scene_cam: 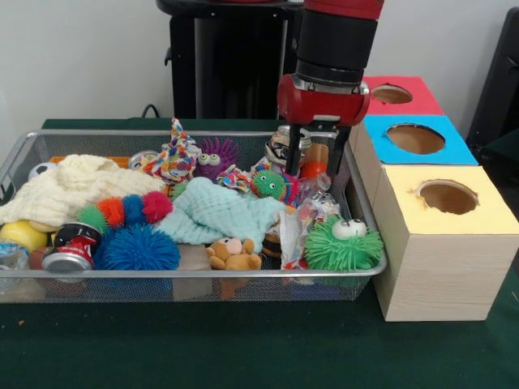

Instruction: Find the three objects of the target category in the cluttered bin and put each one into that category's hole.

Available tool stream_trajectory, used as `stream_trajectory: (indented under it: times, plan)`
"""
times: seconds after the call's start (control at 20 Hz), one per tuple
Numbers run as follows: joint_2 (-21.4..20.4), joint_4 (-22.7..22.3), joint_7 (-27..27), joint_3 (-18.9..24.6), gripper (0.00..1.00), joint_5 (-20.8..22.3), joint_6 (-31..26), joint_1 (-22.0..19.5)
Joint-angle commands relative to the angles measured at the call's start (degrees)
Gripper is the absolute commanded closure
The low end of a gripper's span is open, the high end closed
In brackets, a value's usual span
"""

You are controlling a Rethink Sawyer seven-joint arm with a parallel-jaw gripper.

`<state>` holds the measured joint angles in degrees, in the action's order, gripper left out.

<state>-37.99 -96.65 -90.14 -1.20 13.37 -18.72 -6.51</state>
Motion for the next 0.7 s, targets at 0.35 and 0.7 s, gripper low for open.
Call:
stream_trajectory:
  times: [0.35, 0.7]
  plan:
    - [3.79, -2.87, -5.79, 1.70, 0.00, 0.21, -4.63, -1.13]
    - [5.87, -3.96, -6.12, 3.11, 0.00, -1.24, -5.64, -2.56]
